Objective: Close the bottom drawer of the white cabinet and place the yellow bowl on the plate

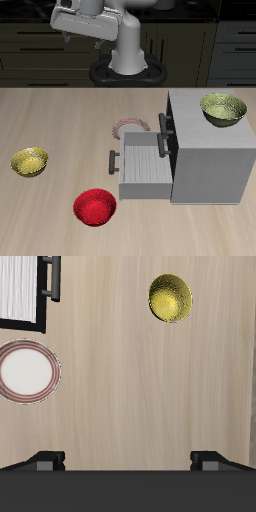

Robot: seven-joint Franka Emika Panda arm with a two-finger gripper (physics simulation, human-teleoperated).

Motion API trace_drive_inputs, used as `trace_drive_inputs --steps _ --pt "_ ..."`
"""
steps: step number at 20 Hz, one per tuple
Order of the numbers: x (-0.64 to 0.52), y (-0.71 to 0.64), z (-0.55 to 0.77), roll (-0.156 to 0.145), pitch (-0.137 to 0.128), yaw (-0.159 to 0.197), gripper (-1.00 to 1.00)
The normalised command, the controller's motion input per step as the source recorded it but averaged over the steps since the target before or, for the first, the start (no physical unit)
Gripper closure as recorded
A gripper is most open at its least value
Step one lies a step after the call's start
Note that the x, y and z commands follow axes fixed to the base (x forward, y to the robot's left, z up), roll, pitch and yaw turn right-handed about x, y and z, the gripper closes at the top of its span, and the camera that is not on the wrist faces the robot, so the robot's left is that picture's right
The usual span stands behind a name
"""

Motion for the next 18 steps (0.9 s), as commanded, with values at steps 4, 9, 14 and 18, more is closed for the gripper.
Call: trace_drive_inputs --steps 4,9,14,18 --pt "-0.01 -0.14 0.00 -0.007 -0.004 0.020 -1.00" --pt "0.24 -0.13 -0.03 -0.014 0.010 0.011 -1.00" --pt "0.29 -0.23 0.14 -0.024 -0.002 -0.003 -1.00" --pt "0.31 -0.19 0.14 -0.004 0.002 0.009 -1.00"
